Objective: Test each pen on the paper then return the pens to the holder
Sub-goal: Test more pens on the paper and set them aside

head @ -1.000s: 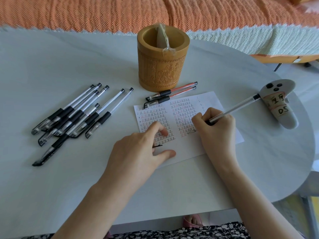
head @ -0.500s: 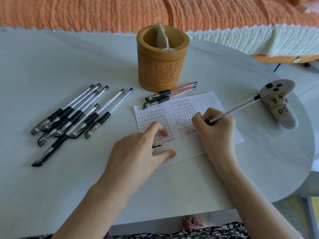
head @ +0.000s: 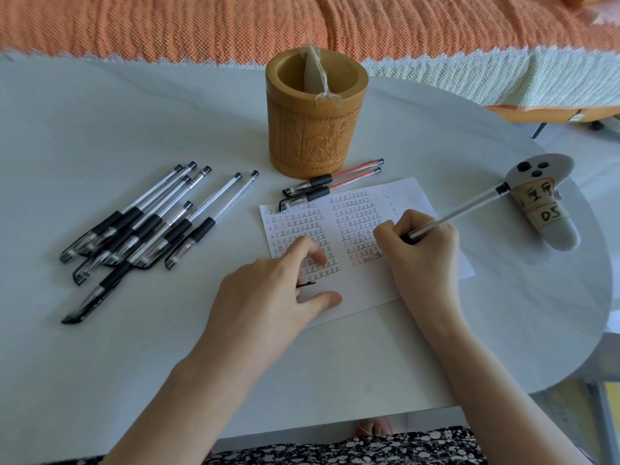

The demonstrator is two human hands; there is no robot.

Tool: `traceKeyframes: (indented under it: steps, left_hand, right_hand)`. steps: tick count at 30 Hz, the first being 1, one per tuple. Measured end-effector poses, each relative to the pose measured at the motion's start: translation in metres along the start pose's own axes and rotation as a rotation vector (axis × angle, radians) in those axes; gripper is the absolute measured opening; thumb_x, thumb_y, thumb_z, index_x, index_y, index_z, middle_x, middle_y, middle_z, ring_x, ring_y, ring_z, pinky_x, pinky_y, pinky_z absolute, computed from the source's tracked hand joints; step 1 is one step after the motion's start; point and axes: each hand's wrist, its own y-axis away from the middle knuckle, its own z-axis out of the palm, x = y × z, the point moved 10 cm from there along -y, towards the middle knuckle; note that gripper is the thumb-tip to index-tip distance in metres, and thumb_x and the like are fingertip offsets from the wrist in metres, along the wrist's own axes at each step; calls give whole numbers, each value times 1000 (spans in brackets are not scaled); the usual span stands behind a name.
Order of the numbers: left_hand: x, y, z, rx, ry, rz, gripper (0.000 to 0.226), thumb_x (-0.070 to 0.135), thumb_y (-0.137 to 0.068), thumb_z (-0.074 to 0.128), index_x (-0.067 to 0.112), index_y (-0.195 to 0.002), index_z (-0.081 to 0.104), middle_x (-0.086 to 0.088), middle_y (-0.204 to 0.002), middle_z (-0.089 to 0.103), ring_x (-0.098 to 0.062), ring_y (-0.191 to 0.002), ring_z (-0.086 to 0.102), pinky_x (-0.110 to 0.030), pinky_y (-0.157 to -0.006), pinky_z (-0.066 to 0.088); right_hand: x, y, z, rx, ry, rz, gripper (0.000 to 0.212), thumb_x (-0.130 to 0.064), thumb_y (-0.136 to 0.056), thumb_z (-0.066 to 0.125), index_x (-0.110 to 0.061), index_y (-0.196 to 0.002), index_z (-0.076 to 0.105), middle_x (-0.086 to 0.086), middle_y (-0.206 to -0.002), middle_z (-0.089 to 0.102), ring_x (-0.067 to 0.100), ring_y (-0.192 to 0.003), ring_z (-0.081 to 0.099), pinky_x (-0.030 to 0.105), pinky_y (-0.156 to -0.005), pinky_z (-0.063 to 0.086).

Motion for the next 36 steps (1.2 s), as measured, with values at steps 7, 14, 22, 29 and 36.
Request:
traceKeyframes:
  steps: [7, 14, 22, 29, 36]
  left_hand:
    - [0, -1, 0, 7, 8, 1, 41, 62, -73, 60, 40, -103, 43, 12, -78, 56, -3, -82, 62, -29, -73, 50]
    - [0, 0, -1, 15, 8, 5, 40, 62, -74, 60, 41, -103, 43, 13, -76, 54, -2, -83, 62, -27, -71, 48]
    - [1, 0, -2, 10, 17, -2, 39, 62, -74, 60, 41, -102, 43, 14, -75, 53, -1, -82, 61, -26, -71, 47]
    - [1, 1, -2, 1, 19, -13, 40, 61, -74, 61, 40, -104, 44, 16, -78, 54, -1, -83, 62, -26, -74, 48]
    - [16, 3, -14, 50, 360, 153, 24, 47, -78, 54, 32, -96, 49, 1, -66, 49, -12, -60, 51, -25, -58, 40]
  right_hand:
    - [-1, 0, 3, -17, 17, -12, 35, 1, -73, 59, 2, -54, 29, -3, -51, 18, 11, -53, 17, 21, -46, 14]
    - [-2, 0, 3, -14, 4, -18, 37, 3, -72, 58, -2, -54, 25, -3, -51, 19, 11, -52, 17, 18, -44, 14]
    - [-4, 0, 3, -23, -25, -13, 40, 6, -71, 56, -12, -53, 26, -3, -52, 19, 10, -51, 16, 17, -43, 14]
    - [-3, 0, 3, -28, -33, 6, 44, 6, -71, 56, -17, -53, 23, -4, -49, 18, 8, -50, 15, 18, -43, 13]
    - [11, -6, -6, -31, -331, 162, 43, -15, -81, 70, -11, -53, 38, 4, -49, 30, 11, -43, 29, 17, -46, 27]
